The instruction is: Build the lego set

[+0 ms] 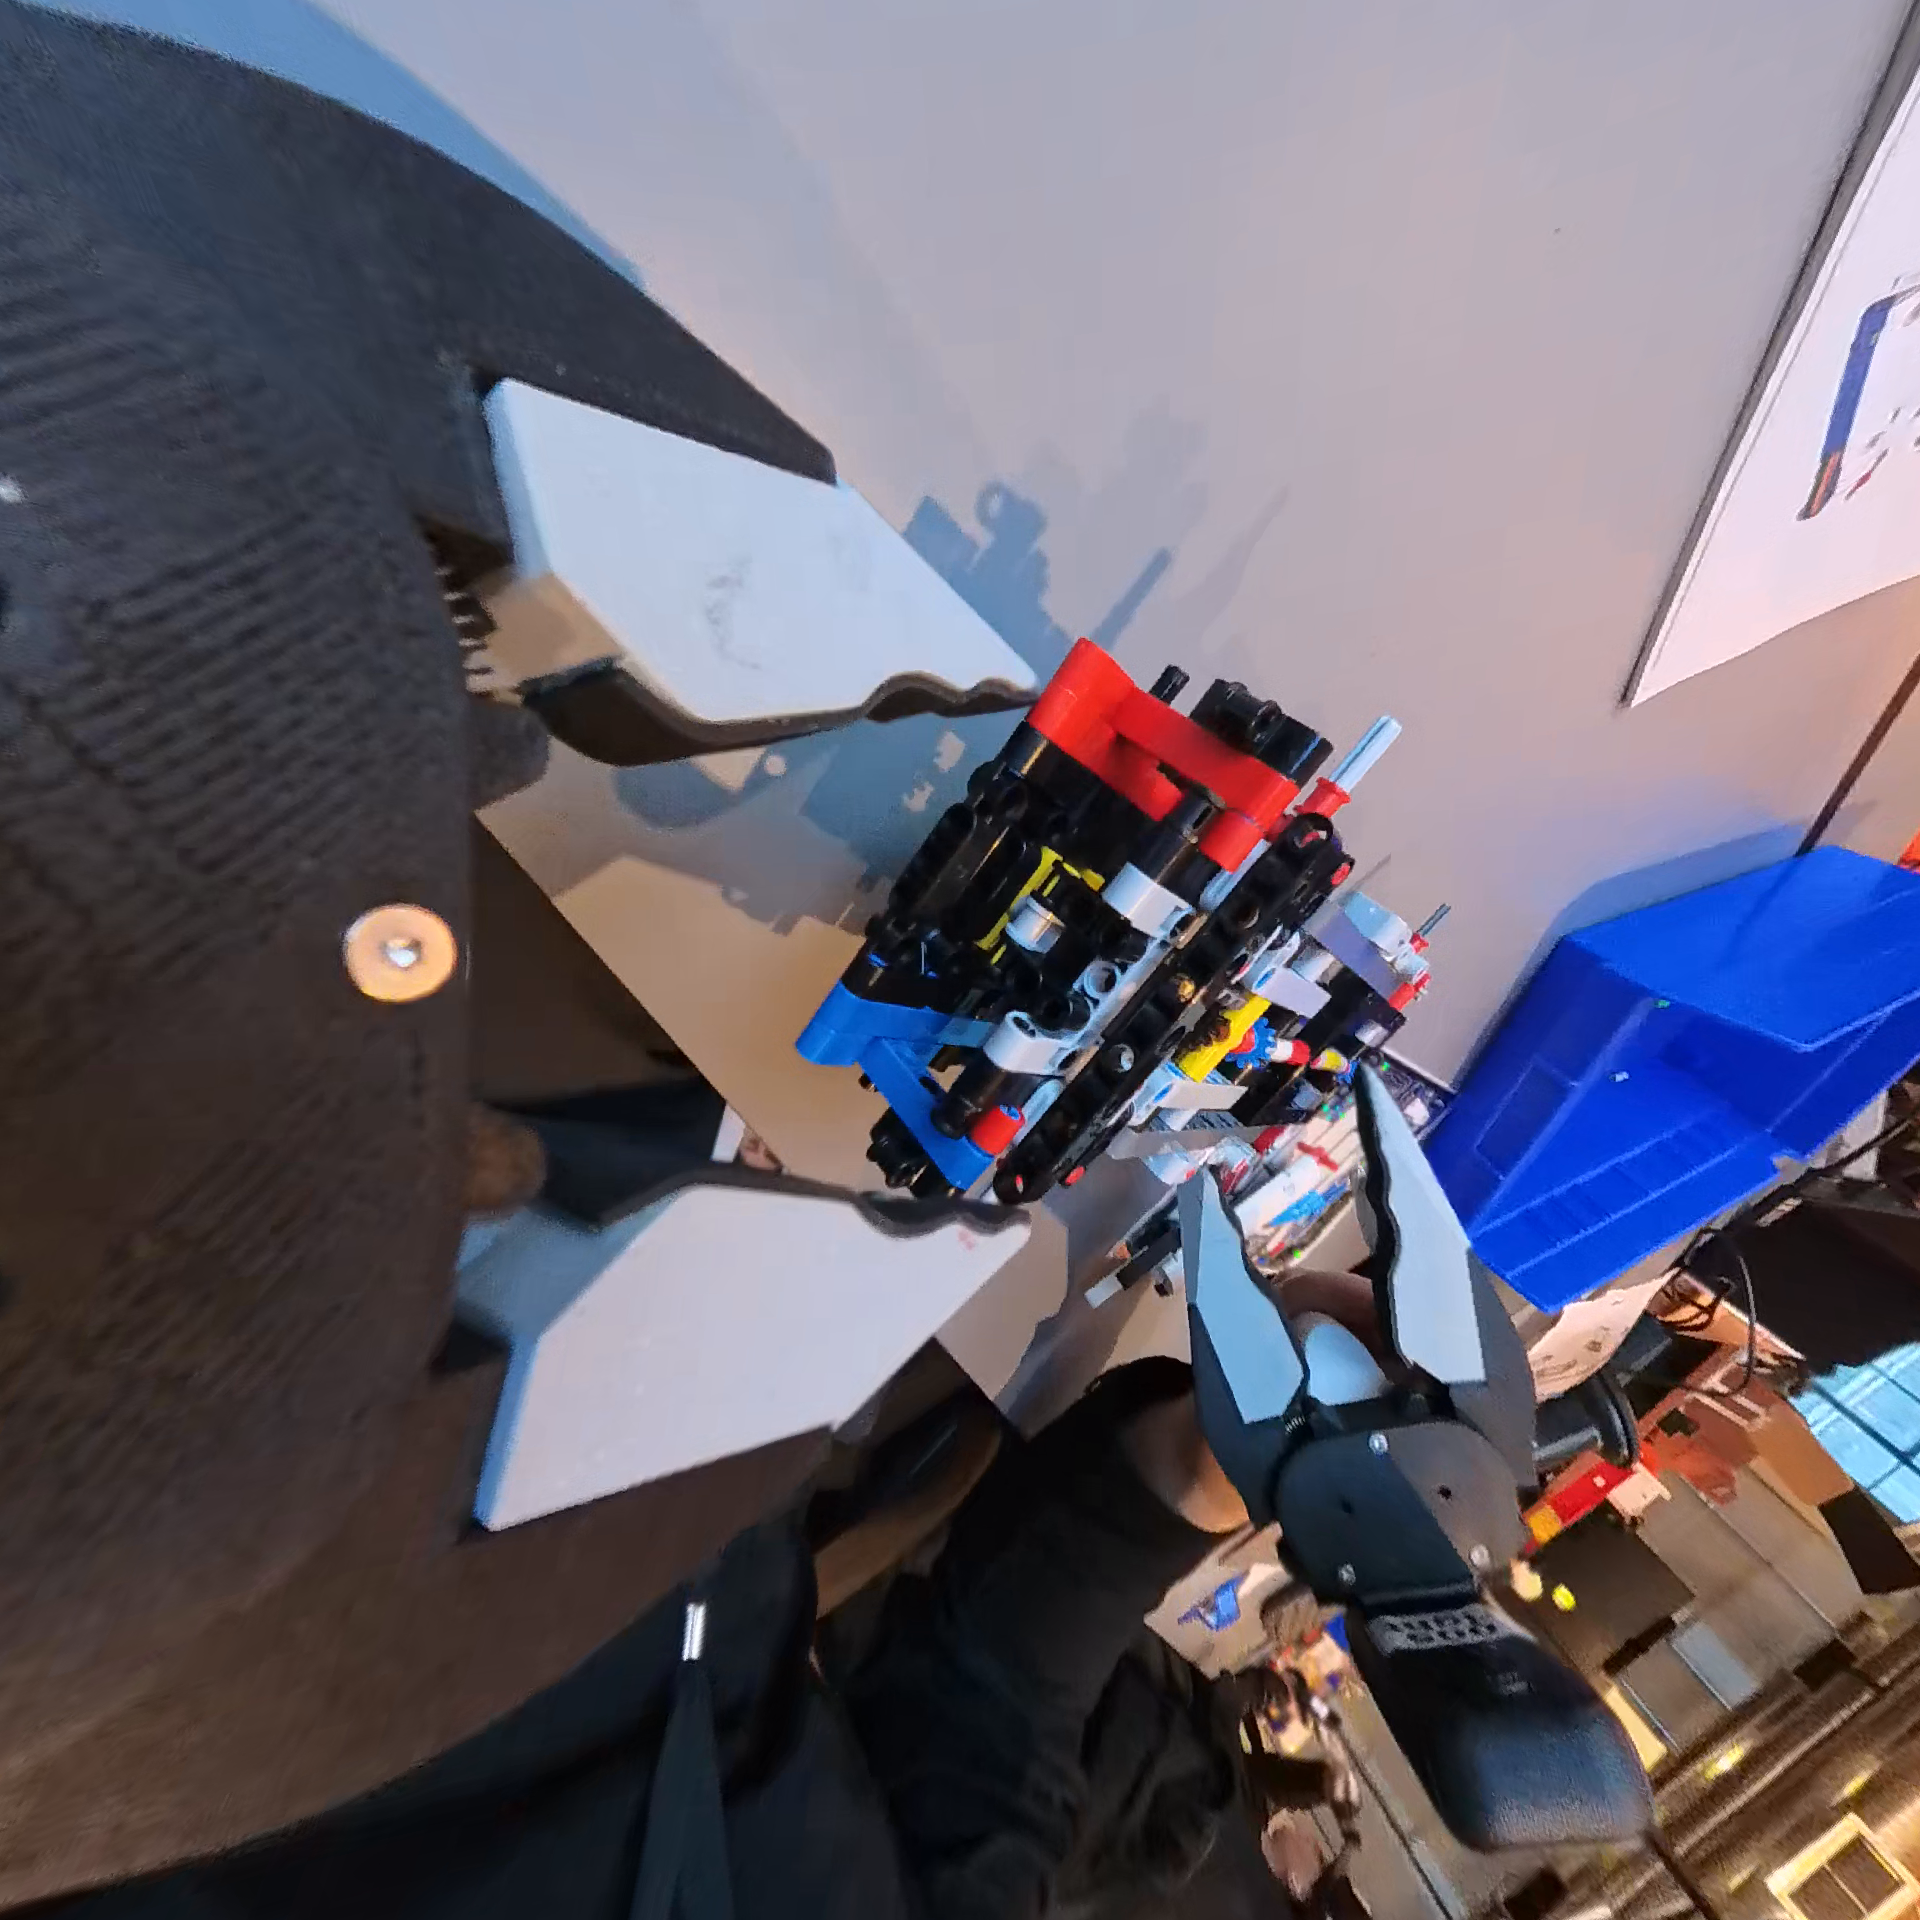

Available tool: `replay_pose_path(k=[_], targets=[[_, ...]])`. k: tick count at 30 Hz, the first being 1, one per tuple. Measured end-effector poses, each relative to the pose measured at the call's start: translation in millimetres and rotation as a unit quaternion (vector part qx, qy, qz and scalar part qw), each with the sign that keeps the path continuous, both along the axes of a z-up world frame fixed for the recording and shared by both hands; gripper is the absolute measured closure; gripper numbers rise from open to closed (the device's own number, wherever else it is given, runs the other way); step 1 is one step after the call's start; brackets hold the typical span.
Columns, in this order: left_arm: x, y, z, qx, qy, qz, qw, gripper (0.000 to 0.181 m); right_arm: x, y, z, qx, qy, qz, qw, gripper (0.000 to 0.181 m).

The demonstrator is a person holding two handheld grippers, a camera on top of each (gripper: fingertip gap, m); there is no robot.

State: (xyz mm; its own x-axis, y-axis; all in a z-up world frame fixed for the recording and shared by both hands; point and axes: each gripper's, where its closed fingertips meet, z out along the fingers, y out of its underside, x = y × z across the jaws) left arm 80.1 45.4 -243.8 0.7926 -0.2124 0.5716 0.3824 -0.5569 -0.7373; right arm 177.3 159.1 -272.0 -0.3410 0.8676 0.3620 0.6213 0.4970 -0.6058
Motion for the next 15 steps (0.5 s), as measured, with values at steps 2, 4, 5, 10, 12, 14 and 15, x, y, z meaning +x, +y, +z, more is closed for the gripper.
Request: replay_pose_path(k=[2, 4, 5, 10, 12, 14, 15], targets=[[-0.2, 2.8, -0.6, 0.006, -0.004, 0.004, 1.000, 0.091, 2.5, 0.9, 1.3, -0.005, 0.006, -0.003, 1.000, 0.128], [1.3, 6.3, -2.4, 0.008, -0.024, -0.002, 1.000, 0.094, 6.3, 4.8, 6.1, -0.009, 0.015, -0.012, 1.000, 0.128], [2.1, 8.5, -4.0, 0.007, -0.030, -0.005, 1.000, 0.094, 9.2, 8.2, 9.5, -0.011, 0.021, -0.019, 1.000, 0.128], [7.2, 27.2, -7.5, 0.000, -0.027, -0.029, 0.999, 0.094, 28.6, 34.2, 24.7, -0.039, 0.048, -0.062, 0.996, 0.129], [7.7, 36.9, -3.9, 0.008, -0.028, -0.033, 0.999, 0.094, 39.6, 44.7, 33.7, -0.058, 0.063, -0.083, 0.993, 0.128], [7.7, 45.4, 0.5, 0.018, -0.027, -0.036, 0.999, 0.094, 54.2, 53.2, 44.5, -0.079, 0.088, -0.103, 0.988, 0.129], [7.6, 49.2, 2.4, 0.022, -0.027, -0.038, 0.999, 0.094, 62.1, 56.4, 48.3, -0.089, 0.096, -0.110, 0.985, 0.131]])
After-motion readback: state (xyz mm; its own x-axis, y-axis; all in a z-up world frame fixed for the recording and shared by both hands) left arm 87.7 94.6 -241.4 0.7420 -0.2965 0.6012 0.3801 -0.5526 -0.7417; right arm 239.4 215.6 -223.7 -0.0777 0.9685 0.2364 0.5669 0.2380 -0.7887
